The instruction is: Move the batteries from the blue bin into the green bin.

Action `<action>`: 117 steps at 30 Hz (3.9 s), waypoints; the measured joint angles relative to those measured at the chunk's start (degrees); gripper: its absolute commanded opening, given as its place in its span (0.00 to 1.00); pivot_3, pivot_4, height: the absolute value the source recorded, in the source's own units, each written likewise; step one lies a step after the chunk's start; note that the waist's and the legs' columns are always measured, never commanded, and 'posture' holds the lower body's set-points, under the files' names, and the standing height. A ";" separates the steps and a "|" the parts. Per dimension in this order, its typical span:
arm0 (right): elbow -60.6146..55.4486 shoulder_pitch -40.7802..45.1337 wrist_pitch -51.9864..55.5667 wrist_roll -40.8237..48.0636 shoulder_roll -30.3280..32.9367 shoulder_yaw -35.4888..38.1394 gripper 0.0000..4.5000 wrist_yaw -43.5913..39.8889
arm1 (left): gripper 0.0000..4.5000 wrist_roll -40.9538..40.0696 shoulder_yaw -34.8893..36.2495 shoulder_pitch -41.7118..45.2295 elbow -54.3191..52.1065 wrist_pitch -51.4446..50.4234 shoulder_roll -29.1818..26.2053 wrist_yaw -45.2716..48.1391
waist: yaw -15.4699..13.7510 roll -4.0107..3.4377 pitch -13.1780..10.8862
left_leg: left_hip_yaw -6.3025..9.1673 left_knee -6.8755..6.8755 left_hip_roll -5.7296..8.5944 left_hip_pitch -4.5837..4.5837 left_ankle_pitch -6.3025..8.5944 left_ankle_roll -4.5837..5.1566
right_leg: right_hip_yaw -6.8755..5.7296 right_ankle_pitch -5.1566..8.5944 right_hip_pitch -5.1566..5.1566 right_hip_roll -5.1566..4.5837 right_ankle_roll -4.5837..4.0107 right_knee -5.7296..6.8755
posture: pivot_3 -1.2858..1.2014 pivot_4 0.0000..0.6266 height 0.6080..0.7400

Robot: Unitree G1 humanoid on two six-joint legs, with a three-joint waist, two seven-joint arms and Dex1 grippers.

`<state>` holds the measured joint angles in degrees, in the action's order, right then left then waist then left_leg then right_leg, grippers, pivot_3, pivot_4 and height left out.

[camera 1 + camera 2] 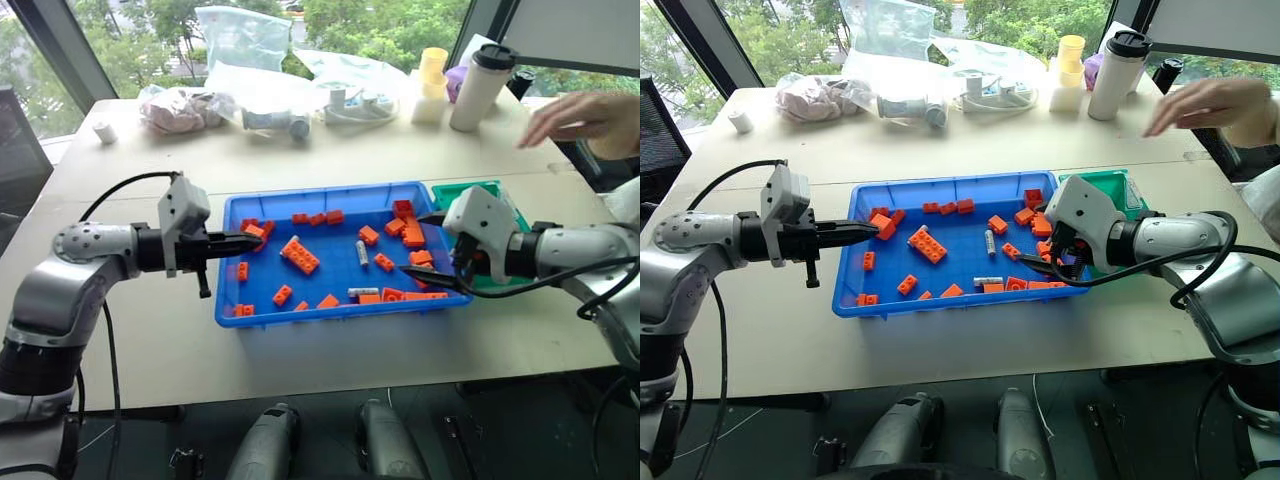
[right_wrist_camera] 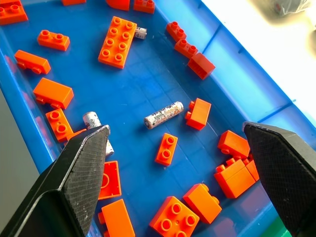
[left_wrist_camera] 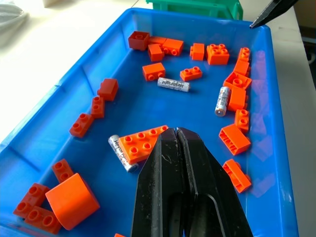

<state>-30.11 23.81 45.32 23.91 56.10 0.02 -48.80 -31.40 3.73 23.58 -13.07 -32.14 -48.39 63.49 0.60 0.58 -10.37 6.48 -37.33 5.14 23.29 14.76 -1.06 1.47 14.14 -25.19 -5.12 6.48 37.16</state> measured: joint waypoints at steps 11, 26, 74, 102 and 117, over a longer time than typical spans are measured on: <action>0.00 0.03 -0.03 -0.06 -0.09 -1.54 0.99 -0.82 | 0.00 -0.74 0.12 -0.31 -0.52 -0.05 0.07 -0.64 | -0.02 0.00 0.00 | 0.00 0.00 0.00 0.00 0.00 0.00 | 0.00 0.00 0.00 0.00 0.00 0.00 | 0.52 0.24 1.00; 3.99 10.38 2.90 -1.89 -9.26 -10.75 0.99 1.15 | 0.00 -1.27 0.50 -0.10 -0.49 -0.01 -0.08 -1.37 | 0.40 0.00 0.00 | 0.00 0.03 -0.05 -0.02 -0.01 -0.01 | 0.01 0.00 -0.05 0.00 0.00 0.02 | 0.52 0.24 1.00; 37.27 30.94 14.65 -16.90 -35.20 -24.00 0.55 15.47 | 0.00 -0.33 2.32 -1.15 -1.58 -0.03 1.03 -4.97 | 0.58 0.00 0.01 | 0.06 0.13 0.02 0.06 -0.24 -0.41 | -0.01 -0.01 -0.22 0.04 -0.02 0.07 | 0.52 0.24 1.00; 44.53 30.97 7.53 -18.81 -46.02 -29.15 0.99 11.39 | 0.00 0.74 2.47 -0.38 0.35 0.40 0.79 -4.54 | 0.65 0.00 0.01 | 0.08 0.13 0.02 0.05 -0.25 -0.44 | -0.01 -0.01 -0.22 0.06 -0.02 0.08 | 0.52 0.24 1.00; 50.94 33.05 6.31 -21.22 -51.34 -26.74 0.99 13.81 | 0.00 -0.16 4.01 -2.70 -2.79 -0.16 0.06 -6.06 | 1.63 0.00 0.01 | 0.12 0.19 0.01 0.05 -0.26 -0.45 | -0.02 -0.01 -0.24 0.07 -0.02 0.09 | 0.52 0.24 1.00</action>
<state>20.83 56.86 51.62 2.69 4.75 -26.72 -34.99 -31.56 7.74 20.88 -15.86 -32.29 -48.33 57.42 2.23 0.58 -10.36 6.60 -37.14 5.15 23.34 14.50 -1.51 1.45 14.13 -25.43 -5.05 6.46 37.25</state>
